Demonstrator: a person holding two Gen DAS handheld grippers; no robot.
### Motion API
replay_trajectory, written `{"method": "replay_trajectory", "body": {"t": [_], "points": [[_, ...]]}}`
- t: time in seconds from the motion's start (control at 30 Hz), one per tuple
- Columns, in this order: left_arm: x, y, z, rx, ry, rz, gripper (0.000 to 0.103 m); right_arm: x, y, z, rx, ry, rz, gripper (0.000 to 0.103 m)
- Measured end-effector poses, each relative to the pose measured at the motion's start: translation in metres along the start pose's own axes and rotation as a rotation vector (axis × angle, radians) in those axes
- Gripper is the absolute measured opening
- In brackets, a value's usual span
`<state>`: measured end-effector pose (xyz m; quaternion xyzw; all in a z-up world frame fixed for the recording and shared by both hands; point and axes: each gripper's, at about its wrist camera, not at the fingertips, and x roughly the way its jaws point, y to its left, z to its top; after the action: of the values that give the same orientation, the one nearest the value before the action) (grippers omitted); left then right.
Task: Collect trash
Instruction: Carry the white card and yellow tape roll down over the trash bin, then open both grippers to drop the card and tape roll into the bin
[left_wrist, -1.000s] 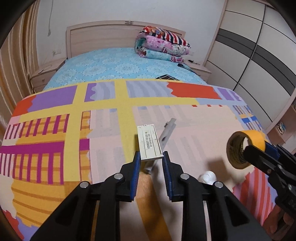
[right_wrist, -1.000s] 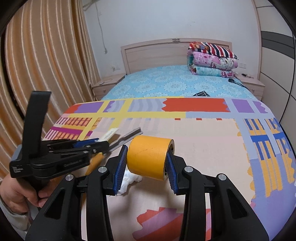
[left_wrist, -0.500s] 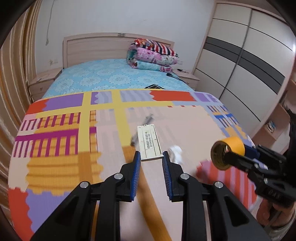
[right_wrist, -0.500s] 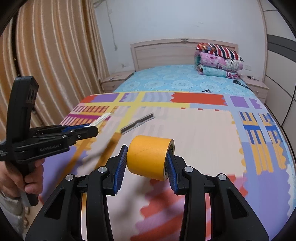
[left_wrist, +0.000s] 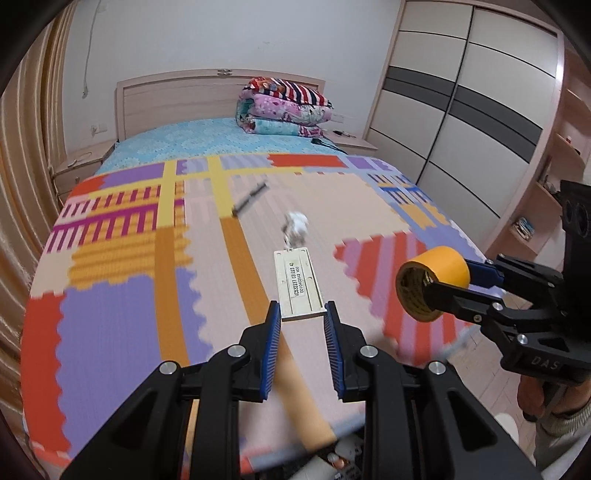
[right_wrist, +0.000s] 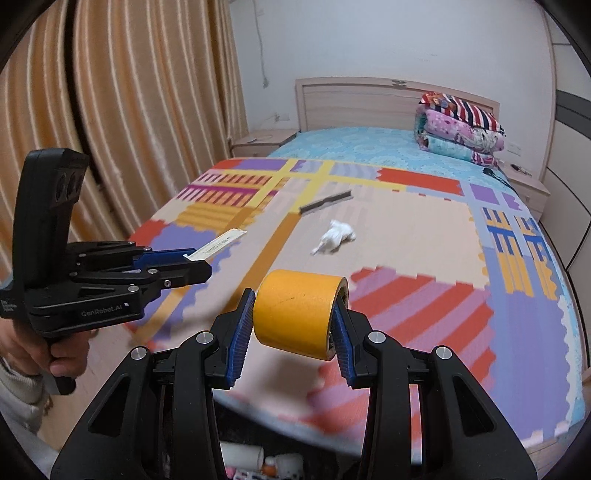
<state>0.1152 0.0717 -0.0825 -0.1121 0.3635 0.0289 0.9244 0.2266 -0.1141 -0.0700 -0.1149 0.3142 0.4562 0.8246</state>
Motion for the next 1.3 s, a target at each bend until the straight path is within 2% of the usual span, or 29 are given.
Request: {"method": "replay_trajectory", "body": {"t": [0.1, 0.23, 0.37, 0.47, 0.7, 0.77, 0.97, 1.07, 1.3], "points": [[-0.010, -0.002, -0.016, -0.051, 0.010, -0.071, 0.023, -0.011, 0.008, -0.014, 0.003, 0.019, 0.031, 0.039], [-0.023, -0.017, -0.044, -0.003, 0.010, -0.109, 0.023, -0.023, 0.021, -0.032, -0.015, 0.034, 0.055, 0.039], [-0.029, -0.025, -0.073, 0.002, 0.037, -0.143, 0.023, -0.026, 0.028, -0.055, -0.005, 0.078, 0.078, 0.039], [-0.034, -0.028, -0.090, 0.003, 0.052, -0.169, 0.023, -0.017, 0.032, -0.075, -0.001, 0.142, 0.090, 0.039], [-0.015, -0.033, -0.131, 0.027, 0.164, -0.183, 0.023, 0.013, 0.029, -0.117, 0.055, 0.284, 0.161, 0.039], [-0.008, -0.035, -0.143, 0.024, 0.191, -0.217, 0.023, 0.019, 0.030, -0.127, 0.057, 0.314, 0.164, 0.039], [0.019, -0.041, -0.164, 0.068, 0.281, -0.185, 0.023, 0.044, 0.034, -0.154, 0.044, 0.401, 0.144, 0.039], [0.040, -0.039, -0.178, 0.082, 0.355, -0.154, 0.023, 0.061, 0.041, -0.168, 0.016, 0.454, 0.126, 0.039], [0.070, -0.040, -0.200, 0.078, 0.457, -0.136, 0.023, 0.087, 0.051, -0.190, -0.022, 0.522, 0.088, 0.039]]}}
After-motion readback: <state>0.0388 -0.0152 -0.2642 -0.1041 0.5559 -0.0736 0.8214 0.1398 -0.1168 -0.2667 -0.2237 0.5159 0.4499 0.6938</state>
